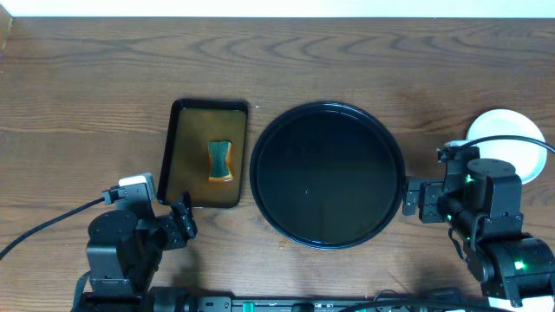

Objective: Clean dirty plates on tray and stack at the side

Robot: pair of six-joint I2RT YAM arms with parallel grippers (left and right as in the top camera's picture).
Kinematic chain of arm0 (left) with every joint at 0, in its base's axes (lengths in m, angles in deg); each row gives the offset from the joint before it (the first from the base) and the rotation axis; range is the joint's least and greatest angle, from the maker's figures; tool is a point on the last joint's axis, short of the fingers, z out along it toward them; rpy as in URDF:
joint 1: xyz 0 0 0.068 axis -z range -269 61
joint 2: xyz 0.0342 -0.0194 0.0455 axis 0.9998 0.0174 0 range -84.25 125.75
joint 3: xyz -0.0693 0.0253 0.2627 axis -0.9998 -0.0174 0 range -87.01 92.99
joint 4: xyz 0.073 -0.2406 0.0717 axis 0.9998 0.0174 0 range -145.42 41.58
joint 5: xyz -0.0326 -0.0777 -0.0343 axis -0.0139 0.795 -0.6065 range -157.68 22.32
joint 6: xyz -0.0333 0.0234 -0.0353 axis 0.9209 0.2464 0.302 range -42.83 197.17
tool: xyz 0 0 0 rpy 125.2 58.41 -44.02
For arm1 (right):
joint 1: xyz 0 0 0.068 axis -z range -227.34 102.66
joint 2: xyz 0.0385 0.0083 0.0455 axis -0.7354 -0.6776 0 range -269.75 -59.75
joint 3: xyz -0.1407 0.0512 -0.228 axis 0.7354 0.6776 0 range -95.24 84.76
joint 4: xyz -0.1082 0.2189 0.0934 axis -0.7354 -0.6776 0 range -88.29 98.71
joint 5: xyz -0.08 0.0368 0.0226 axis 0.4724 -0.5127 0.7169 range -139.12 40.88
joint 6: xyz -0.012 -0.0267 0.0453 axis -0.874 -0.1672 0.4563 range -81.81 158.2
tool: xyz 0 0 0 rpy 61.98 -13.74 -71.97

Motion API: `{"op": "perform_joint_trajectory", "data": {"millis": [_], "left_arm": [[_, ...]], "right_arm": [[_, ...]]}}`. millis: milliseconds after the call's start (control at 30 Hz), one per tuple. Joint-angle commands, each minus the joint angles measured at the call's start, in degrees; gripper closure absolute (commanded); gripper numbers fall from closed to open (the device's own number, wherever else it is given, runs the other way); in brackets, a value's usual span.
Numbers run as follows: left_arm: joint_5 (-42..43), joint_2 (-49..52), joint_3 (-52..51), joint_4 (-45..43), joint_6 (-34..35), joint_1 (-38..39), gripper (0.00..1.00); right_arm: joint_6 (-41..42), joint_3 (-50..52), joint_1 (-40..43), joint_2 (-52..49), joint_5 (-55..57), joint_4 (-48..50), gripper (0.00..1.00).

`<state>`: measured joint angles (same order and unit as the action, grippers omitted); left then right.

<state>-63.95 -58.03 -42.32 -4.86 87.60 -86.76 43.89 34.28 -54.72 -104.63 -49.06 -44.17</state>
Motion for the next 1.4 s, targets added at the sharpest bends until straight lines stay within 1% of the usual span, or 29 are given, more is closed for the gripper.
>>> {"op": "perform_joint_trajectory", "data": {"millis": [0, 133, 233, 433, 567, 767, 1033, 1100, 1200, 1300, 1367], "left_arm": [[0.3, 0.0, -0.4, 0.0, -0.8, -0.2, 0.2], [0.3, 0.0, -0.4, 0.0, -0.8, -0.2, 0.2], [0.3, 0.0, -0.4, 0.0, -0.8, -0.2, 0.2], [0.3, 0.0, -0.4, 0.0, -0.8, -0.2, 0.2], [0.3, 0.0, -0.4, 0.0, -0.8, -0.2, 0.2], [0.3, 0.0, -0.4, 0.0, -0.8, -0.2, 0.2], [0.3, 0.0, -0.4, 0.0, -0.8, -0.2, 0.2], [0.3, 0.0, -0.4, 0.0, -0.8, -0.2, 0.2], [0.3, 0.0, -0.4, 0.0, -0.8, -0.2, 0.2], [0.3, 0.0, -0.4, 0.0, -0.8, -0.2, 0.2], [0.3, 0.0, -0.4, 0.0, -0.8, -0.2, 0.2]], "right_arm": [[0.7, 0.4, -0.4, 0.0, 0.8, -0.1, 0.01], [0.5, 0.7, -0.5, 0.5, 1.2, -0.9, 0.01], [0.4, 0.9, -0.5, 2.6, 3.0, 0.5, 0.01], [-0.9, 4.5, -0.4, 11.2, 3.1, 10.6, 0.01], [-1.1, 11.6, -0.4, 18.8, 3.2, 20.8, 0.01], [-1.1, 26.1, -0.4, 29.4, 3.1, 37.2, 0.01], [-1.0, 40.7, 0.3, 42.9, 3.0, 48.1, 0.01], [-1.1, 43.9, 1.0, 44.7, 2.9, 52.8, 0.01], [-1.1, 47.5, 1.1, 44.6, 2.9, 58.2, 0.01], [-1.1, 50.2, 1.1, 44.6, 2.8, 57.9, 0.01], [-1.0, 50.2, 1.1, 44.6, 2.6, 52.5, 0.01]]}}
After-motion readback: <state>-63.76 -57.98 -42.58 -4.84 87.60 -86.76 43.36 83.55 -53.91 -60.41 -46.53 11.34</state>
